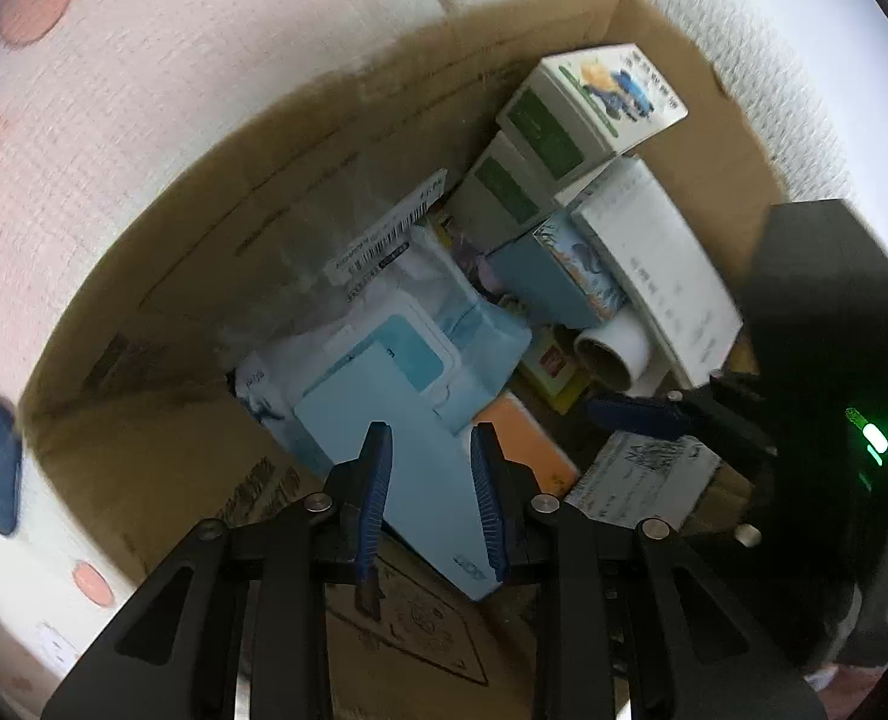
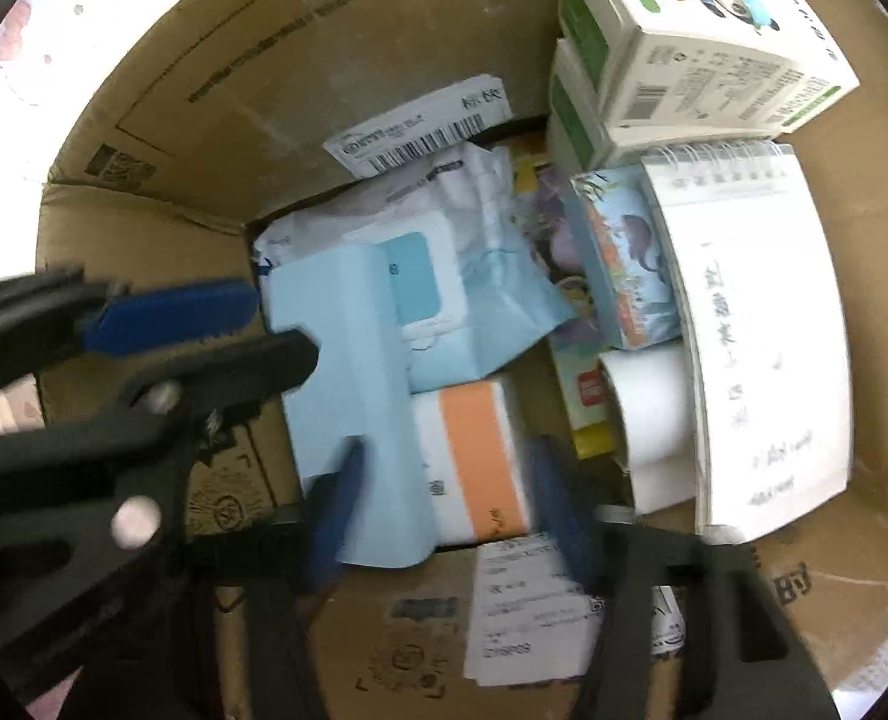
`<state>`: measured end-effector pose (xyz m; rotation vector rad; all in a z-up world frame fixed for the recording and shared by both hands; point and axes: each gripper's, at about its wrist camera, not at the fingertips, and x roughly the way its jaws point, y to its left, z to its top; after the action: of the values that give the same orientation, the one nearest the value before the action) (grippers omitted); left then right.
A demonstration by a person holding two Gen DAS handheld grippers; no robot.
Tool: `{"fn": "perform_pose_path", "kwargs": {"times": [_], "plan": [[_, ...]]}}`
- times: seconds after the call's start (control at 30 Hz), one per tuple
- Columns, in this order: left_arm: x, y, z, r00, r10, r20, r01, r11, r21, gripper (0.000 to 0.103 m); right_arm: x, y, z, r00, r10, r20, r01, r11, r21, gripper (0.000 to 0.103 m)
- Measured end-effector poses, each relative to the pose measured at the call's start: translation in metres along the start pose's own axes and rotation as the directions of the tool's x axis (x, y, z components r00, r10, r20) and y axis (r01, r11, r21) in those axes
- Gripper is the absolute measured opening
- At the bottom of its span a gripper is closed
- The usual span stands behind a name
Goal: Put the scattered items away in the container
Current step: 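Lower the blue block into the box and open both grippers, then withdraw both grippers from the box toward the dark blue glasses case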
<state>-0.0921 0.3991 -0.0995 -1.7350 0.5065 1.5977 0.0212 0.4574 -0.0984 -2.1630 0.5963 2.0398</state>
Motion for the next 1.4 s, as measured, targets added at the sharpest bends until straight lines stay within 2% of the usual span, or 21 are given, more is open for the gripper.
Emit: {"fn": "perform_pose_path", "kwargs": {"times": [0.1, 0.13, 0.2, 0.27, 0.33, 0.4, 0.47, 0.5, 0.57, 0.63, 0.67, 0.73, 0.8, 0.87, 0.9, 1.0, 1.07, 1.13, 1.2, 1.3, 1.4], "plan": [[0.015, -0.002, 0.011, 0.998, -0.027, -0.055, 0.029, 0.999, 0.035, 0.029, 0.008, -0.005, -0.002, 1.0, 0.017, -0.025, -0.016, 0.999, 0.05, 0.024], [0.021, 0.0, 0.014, 0.996, -0.036, -0.078, 0.039, 0.999, 0.029, 0.025, 0.01, -0.007, -0.001, 0.999, 0.018, -0.034, -0.016, 0.998, 0.061, 0.024], [0.033, 0.004, 0.021, 0.991, -0.038, -0.127, 0.037, 0.999, -0.012, 0.021, 0.015, -0.017, -0.001, 0.999, 0.045, -0.031, -0.04, 0.988, 0.149, 0.024], [0.048, 0.012, 0.031, 0.98, -0.054, -0.19, 0.037, 0.995, -0.089, 0.021, 0.017, -0.03, -0.002, 0.993, 0.119, -0.023, -0.108, 0.956, 0.272, 0.024], [0.052, 0.018, 0.038, 0.984, -0.027, -0.177, 0.001, 0.99, -0.144, 0.021, 0.015, -0.04, -0.003, 0.993, 0.122, 0.003, -0.115, 0.934, 0.338, 0.024], [0.051, 0.019, 0.043, 0.984, -0.054, -0.172, 0.024, 0.985, -0.172, 0.021, 0.012, -0.04, -0.002, 0.996, 0.082, 0.019, -0.084, 0.939, 0.334, 0.024], [0.048, 0.02, 0.049, 0.978, -0.127, -0.165, 0.091, 0.974, -0.208, 0.021, 0.012, -0.038, -0.003, 0.997, 0.076, 0.006, -0.073, 0.938, 0.338, 0.024], [0.046, 0.02, 0.05, 0.978, -0.136, -0.156, 0.102, 0.972, -0.211, 0.021, 0.013, -0.035, -0.002, 0.997, 0.075, 0.0, -0.071, 0.942, 0.328, 0.024], [0.044, 0.012, 0.054, 0.988, -0.072, -0.137, 0.05, 0.986, -0.158, 0.023, 0.012, -0.027, -0.002, 0.999, 0.043, -0.004, -0.039, 0.948, 0.315, 0.024], [0.052, 0.011, 0.054, 0.986, -0.009, -0.167, -0.011, 0.993, -0.116, 0.027, 0.012, -0.025, -0.002, 0.999, 0.032, -0.015, -0.025, 0.944, 0.329, 0.025], [0.053, 0.01, 0.053, 0.986, 0.046, -0.159, -0.06, 0.995, -0.078, 0.026, 0.012, -0.023, -0.001, 0.999, 0.039, -0.015, -0.032, 0.946, 0.322, 0.024], [0.054, 0.011, 0.049, 0.987, 0.055, -0.148, -0.061, 0.997, -0.039, 0.026, 0.009, -0.024, -0.003, 0.999, 0.038, 0.003, -0.037, 0.933, 0.357, 0.025], [0.055, 0.014, 0.045, 0.983, 0.082, -0.164, -0.087, 0.996, -0.024, 0.027, 0.008, -0.028, -0.008, 0.996, 0.085, 0.042, -0.095, 0.897, 0.432, 0.025], [0.055, 0.016, 0.041, 0.981, 0.108, -0.162, -0.11, 0.994, 0.003, 0.027, 0.014, -0.03, -0.012, 0.992, 0.12, 0.033, -0.12, 0.862, 0.492, 0.025], [0.056, 0.014, 0.04, 0.98, 0.118, -0.159, -0.113, 0.993, 0.034, 0.026, 0.018, -0.028, -0.014, 0.991, 0.132, 0.026, -0.127, 0.859, 0.496, 0.025], [0.054, 0.011, 0.036, 0.976, 0.142, -0.164, -0.13, 0.988, 0.08, 0.027, 0.036, -0.021, -0.016, 0.987, 0.162, -0.024, -0.128, 0.856, 0.501, 0.025], [0.054, 0.011, 0.033, 0.972, 0.166, -0.169, -0.155, 0.985, 0.08, 0.027, 0.036, -0.02, -0.017, 0.989, 0.146, -0.007, -0.123, 0.853, 0.507, 0.025], [0.05, 0.014, 0.031, 0.973, 0.175, -0.152, -0.167, 0.984, 0.06, 0.027, 0.035, -0.017, -0.015, 0.99, 0.138, -0.011, -0.115, 0.869, 0.48, 0.025], [0.048, 0.018, 0.029, 0.973, 0.18, -0.143, -0.175, 0.984, 0.043, 0.027, 0.034, -0.015, -0.018, 0.991, 0.132, -0.006, -0.112, 0.869, 0.482, 0.025], [0.043, 0.019, 0.024, 0.975, 0.191, -0.115, -0.185, 0.981, 0.062, 0.028, 0.031, -0.008, -0.021, 0.993, 0.116, -0.004, -0.102, 0.885, 0.454, 0.025], [0.036, 0.018, 0.019, 0.974, 0.207, -0.093, -0.201, 0.977, 0.076, 0.032, 0.031, -0.001, -0.024, 0.986, 0.165, -0.013, -0.144, 0.891, 0.431, 0.025]]}}
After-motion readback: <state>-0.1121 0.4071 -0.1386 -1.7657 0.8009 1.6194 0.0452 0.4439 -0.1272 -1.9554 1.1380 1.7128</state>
